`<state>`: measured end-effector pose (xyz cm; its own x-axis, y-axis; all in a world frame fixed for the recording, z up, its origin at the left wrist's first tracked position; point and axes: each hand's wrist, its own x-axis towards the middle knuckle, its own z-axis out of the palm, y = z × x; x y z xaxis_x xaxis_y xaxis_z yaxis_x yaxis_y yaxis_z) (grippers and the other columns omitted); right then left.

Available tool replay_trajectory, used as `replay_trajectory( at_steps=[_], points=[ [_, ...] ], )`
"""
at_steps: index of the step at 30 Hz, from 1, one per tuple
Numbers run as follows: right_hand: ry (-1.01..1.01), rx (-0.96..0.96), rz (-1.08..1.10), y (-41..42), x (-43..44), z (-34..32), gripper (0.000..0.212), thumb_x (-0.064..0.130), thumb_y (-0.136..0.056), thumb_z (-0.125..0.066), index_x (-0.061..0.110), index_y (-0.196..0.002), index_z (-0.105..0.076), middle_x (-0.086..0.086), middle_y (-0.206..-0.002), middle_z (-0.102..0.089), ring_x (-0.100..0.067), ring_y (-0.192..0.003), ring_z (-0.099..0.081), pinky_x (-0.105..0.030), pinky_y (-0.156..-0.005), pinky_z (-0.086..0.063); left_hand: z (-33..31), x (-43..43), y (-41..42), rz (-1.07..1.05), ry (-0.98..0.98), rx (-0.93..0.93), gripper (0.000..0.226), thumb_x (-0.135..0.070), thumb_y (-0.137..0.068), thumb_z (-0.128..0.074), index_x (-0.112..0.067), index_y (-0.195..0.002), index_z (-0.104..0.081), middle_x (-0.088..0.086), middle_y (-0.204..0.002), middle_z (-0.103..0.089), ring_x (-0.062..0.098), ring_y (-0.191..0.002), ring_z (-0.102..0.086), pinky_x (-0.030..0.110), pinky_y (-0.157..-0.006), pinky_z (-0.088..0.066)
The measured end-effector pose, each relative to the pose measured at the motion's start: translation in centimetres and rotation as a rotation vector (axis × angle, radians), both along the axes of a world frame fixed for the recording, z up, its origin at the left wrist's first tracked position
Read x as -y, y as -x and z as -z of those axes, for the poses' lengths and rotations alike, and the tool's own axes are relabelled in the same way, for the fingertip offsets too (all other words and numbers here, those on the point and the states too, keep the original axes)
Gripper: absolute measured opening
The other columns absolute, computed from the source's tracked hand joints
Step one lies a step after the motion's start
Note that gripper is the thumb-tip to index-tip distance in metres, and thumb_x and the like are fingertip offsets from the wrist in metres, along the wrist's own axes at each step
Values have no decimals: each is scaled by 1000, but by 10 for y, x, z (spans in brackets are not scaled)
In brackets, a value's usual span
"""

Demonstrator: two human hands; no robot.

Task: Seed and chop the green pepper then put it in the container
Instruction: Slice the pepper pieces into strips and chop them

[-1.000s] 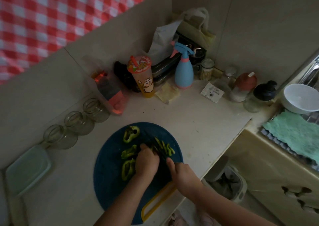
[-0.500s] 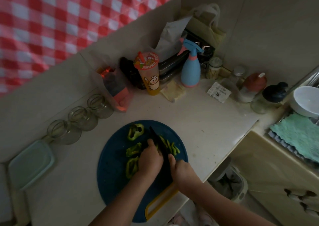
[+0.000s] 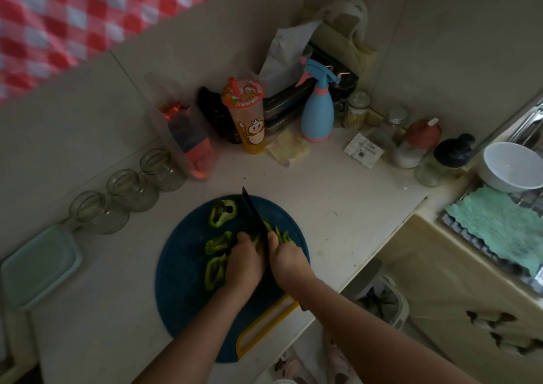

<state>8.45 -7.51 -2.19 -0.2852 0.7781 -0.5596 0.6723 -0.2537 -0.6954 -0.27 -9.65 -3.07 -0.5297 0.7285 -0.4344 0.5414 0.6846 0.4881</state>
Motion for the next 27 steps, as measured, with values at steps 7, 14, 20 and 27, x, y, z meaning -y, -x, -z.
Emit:
replay_trajectory(
  at_steps=[7,14,20,27],
  points=[
    [114,-81,91,-32,1,-2,40,33,-103,-26,6,-118,-52,-14,-85,-51,-25,-74,-52,-37,-72,-40,0,-6,-4,-119,30,73,39,-23,-98,-43,5,-124,-39,23,-120,-57,36,-105,-59,33,-72,-45],
    [50,-131,64,-45,20,2,61,62,-93,-26,11,-69,-49,-6,-62,-48,-17,-52,-46,-36,-56,-42,2,-5,-9,-90,63,-27,46,-19,-97,-42,8,-132,-28,23,-118,-59,36,-104,-61,38,-80,-51],
    [92,-130,51,-43,23,0,59,61,-94,-25,11,-69,-45,-5,-61,-45,-16,-50,-44,-34,-55,-42,-3,-9,-12,-129,84,-21,40,-16,-97,-39,6,-129,-31,23,-116,-59,37,-102,-61,38,-75,-50],
    [-5,-110,-21,-43,29,1,58,53,-98,-25,13,-57,-36,-1,-53,-38,-10,-45,-36,-23,-53,-33,-10,-9,-13,-96,110,-40,37,-14,-96,-41,5,-127,-33,21,-113,-60,35,-99,-62,34,-69,-47]
  ],
)
